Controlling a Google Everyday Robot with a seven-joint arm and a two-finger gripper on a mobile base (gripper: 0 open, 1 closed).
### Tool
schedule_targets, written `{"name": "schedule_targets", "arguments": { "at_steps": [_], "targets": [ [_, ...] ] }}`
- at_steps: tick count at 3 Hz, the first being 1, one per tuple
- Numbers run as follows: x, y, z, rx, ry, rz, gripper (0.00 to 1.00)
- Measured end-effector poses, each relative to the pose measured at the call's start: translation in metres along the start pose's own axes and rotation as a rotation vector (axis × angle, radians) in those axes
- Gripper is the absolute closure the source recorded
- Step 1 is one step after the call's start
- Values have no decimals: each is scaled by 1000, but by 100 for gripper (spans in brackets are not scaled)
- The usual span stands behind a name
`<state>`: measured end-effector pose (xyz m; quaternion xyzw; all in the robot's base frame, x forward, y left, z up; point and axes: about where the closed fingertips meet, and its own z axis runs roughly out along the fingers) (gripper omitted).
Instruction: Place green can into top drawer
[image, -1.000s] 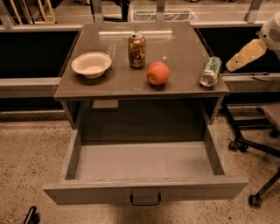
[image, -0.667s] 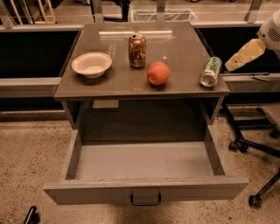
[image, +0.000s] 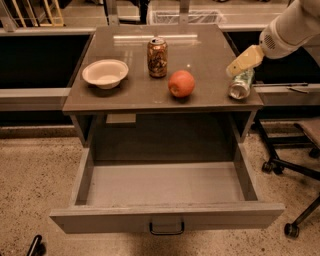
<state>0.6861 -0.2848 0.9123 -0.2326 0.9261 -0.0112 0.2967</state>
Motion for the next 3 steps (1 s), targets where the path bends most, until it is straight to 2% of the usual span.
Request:
{"name": "schedule_targets", "arguments": {
  "at_steps": [1,2,3],
  "targets": [
    [-12,17,28,40,43,93,0],
    [-11,24,50,90,98,205,0],
    [-6,22,61,144,146,294,19]
  ]
}}
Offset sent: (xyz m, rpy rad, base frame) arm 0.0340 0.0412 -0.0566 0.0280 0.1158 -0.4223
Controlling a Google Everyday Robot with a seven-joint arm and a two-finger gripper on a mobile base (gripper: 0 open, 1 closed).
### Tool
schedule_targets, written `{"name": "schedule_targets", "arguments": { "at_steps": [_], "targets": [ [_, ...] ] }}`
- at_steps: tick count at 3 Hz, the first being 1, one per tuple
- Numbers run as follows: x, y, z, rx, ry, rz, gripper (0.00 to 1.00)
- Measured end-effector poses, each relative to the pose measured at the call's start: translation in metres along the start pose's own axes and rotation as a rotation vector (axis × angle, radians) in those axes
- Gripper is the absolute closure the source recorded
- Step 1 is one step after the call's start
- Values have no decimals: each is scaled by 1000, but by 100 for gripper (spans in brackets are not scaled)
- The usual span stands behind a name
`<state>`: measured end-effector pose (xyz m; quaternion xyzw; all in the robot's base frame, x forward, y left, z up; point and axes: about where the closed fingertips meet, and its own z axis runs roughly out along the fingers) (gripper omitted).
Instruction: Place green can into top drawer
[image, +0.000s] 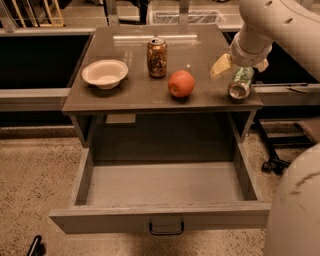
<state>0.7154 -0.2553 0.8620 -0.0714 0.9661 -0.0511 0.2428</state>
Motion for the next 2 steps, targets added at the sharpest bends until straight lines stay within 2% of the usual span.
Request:
{"name": "schedule_targets", "arguments": {
  "at_steps": [2],
  "targets": [
    [8,-9,17,44,70,83,65]
  ]
}}
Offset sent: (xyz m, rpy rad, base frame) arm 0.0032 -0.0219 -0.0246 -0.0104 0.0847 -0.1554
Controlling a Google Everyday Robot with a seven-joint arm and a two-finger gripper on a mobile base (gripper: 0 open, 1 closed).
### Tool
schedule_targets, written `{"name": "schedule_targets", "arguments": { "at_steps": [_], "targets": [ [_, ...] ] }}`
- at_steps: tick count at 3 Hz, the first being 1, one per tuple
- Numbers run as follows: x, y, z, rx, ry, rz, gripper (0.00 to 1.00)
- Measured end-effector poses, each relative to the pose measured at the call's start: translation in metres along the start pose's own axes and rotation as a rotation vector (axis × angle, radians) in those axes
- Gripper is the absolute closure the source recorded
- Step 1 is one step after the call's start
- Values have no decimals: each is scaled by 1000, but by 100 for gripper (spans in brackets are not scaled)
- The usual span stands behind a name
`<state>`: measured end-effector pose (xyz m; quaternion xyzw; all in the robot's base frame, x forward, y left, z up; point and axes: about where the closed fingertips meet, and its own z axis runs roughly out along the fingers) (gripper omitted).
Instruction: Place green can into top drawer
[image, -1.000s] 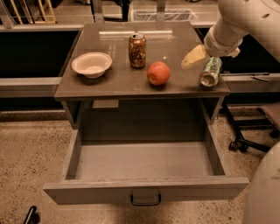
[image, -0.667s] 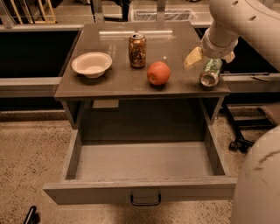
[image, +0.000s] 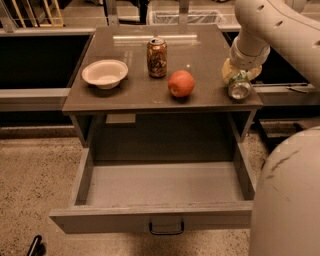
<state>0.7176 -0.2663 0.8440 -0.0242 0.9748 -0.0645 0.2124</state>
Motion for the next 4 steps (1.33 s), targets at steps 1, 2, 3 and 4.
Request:
{"name": "schedule_targets", "arguments": {
  "at_steps": [1,2,3,4],
  "targets": [
    [1,1,7,-31,8,-8,87],
    [1,14,9,-118,2,-90,96],
    [-2,22,-1,-218,-59,-182,100],
    [-1,28,-41,-321,-201,-283,100]
  ]
}}
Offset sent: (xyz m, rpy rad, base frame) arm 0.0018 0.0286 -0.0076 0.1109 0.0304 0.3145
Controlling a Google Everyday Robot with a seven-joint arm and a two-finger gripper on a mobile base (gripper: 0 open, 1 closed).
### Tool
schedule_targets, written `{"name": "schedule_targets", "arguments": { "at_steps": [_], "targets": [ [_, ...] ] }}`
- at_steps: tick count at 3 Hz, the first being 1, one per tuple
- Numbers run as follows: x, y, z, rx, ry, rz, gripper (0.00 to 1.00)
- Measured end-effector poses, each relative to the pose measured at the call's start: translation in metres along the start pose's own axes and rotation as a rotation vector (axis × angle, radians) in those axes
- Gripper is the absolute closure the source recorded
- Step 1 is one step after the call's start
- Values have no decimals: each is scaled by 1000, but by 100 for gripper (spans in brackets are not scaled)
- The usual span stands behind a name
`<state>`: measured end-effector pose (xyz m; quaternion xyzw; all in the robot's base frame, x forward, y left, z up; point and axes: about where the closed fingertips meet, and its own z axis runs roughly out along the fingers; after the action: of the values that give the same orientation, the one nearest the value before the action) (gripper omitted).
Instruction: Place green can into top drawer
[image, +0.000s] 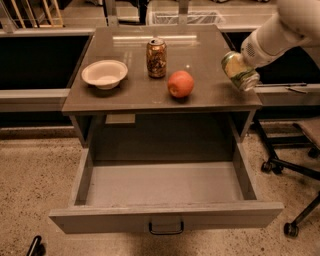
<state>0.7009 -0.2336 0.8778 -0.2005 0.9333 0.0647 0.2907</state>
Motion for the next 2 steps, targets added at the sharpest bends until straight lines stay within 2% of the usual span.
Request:
{"name": "schedule_targets", "arguments": {
  "at_steps": [1,2],
  "targets": [
    [1,39,-43,-105,-81,-150,100],
    [36,77,-37,-245,8,-295,100]
  ]
}}
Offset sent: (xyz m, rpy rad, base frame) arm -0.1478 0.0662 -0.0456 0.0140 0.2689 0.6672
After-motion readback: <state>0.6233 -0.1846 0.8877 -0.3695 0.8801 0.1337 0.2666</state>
